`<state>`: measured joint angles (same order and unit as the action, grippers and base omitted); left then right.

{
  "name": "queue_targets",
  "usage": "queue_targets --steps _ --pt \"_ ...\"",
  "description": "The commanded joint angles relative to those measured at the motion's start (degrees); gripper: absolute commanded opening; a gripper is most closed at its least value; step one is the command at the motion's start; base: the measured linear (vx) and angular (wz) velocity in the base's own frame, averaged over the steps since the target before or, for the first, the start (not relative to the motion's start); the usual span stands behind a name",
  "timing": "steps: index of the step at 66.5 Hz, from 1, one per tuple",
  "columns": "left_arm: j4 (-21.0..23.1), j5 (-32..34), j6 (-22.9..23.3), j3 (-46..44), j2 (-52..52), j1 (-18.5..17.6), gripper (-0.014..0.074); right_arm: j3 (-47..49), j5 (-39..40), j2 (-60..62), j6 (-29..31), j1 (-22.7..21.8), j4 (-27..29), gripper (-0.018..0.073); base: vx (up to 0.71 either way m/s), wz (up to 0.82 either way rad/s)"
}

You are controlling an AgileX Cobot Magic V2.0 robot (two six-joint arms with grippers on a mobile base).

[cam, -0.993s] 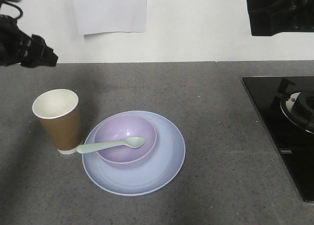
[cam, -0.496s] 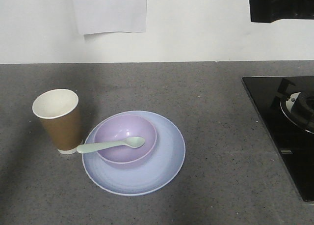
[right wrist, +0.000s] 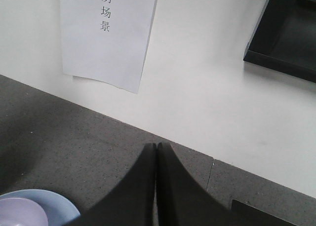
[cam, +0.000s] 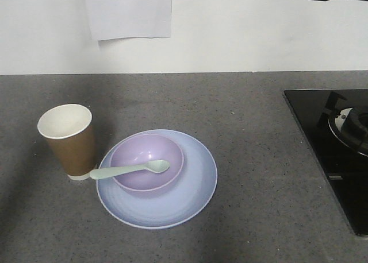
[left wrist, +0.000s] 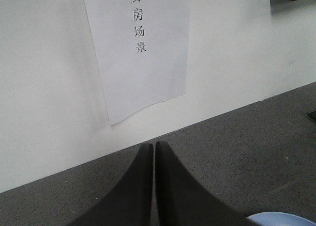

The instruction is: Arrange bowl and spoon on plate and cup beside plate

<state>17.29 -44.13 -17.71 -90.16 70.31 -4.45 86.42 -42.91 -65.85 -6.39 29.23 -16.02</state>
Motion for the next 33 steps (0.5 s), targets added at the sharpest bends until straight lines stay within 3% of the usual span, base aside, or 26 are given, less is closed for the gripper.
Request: queue_targets --steps 1,33 --pt "1.16 3.47 0.37 -1.87 -1.39 -0.34 -0.0008 1.34 4.12 0.9 -0.37 -0.31 -1.38 -0.0003 0.0 0.0" --pt "1.11 3.47 0.37 -1.87 -1.39 -0.34 -0.0008 1.34 4.12 0.9 -0.31 -0.31 -1.38 -0.0003 0.0 0.0"
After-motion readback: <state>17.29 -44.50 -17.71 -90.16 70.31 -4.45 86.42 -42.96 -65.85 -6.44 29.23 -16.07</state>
